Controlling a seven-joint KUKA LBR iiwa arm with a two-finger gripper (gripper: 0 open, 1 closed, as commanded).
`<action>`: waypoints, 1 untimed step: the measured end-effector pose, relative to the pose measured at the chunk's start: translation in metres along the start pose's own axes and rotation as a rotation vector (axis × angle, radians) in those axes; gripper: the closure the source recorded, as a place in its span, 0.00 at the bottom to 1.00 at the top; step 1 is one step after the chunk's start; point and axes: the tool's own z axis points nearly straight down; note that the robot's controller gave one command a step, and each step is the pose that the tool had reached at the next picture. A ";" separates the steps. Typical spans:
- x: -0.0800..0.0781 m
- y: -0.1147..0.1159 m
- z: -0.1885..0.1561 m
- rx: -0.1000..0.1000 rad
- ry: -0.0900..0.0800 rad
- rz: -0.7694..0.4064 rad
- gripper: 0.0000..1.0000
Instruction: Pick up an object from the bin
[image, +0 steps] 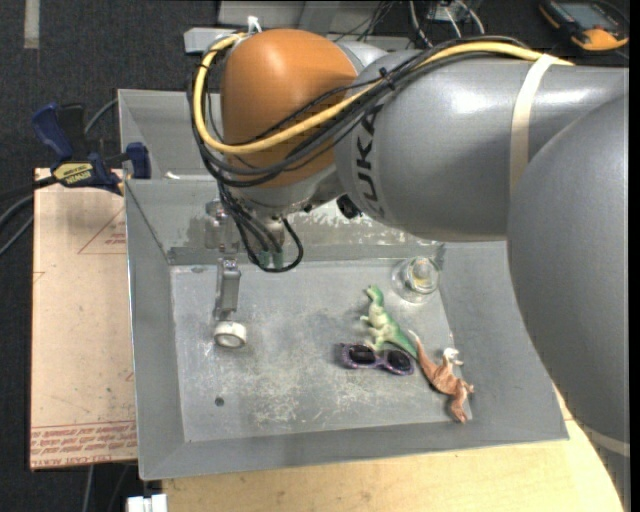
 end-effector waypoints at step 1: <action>-0.002 -0.002 -0.005 -0.001 -0.008 0.005 0.00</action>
Offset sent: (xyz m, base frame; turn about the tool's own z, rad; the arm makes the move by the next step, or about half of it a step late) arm -0.0431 -0.0486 -0.1118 -0.1372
